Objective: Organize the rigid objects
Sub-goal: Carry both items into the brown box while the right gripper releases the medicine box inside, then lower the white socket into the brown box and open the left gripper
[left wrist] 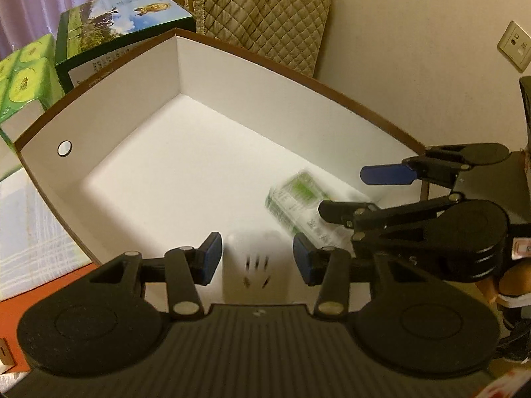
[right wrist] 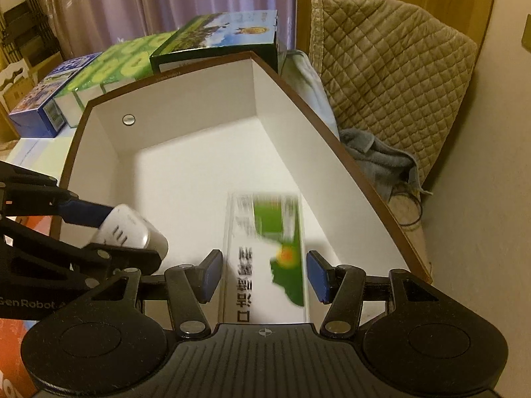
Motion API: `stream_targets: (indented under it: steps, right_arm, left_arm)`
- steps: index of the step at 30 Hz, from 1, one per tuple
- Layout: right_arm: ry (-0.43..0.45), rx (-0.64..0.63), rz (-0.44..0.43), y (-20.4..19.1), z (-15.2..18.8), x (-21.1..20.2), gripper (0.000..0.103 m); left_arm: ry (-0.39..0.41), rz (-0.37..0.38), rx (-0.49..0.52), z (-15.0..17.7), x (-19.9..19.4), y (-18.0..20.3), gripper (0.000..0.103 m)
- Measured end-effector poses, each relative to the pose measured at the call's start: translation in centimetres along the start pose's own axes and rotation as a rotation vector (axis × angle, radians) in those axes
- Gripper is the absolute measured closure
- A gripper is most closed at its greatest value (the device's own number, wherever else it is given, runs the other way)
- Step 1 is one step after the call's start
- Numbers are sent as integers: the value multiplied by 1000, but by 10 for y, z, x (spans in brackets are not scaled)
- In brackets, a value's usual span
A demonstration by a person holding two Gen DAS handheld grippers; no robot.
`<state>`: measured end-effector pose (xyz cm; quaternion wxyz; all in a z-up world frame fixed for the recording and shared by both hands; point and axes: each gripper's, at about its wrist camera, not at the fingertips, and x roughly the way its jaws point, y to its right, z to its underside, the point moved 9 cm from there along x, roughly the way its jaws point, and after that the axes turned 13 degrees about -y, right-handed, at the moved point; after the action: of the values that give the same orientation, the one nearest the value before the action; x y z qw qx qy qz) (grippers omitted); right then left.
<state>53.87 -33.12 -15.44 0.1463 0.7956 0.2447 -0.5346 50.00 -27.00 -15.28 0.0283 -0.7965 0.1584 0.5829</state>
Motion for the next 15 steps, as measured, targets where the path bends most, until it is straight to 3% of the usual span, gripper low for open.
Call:
stream_targets:
  steps: [15]
  right_arm:
    - [-29, -11, -30, -7, 11, -6, 43]
  left_arm:
    - [7, -27, 8, 4, -8, -2, 60]
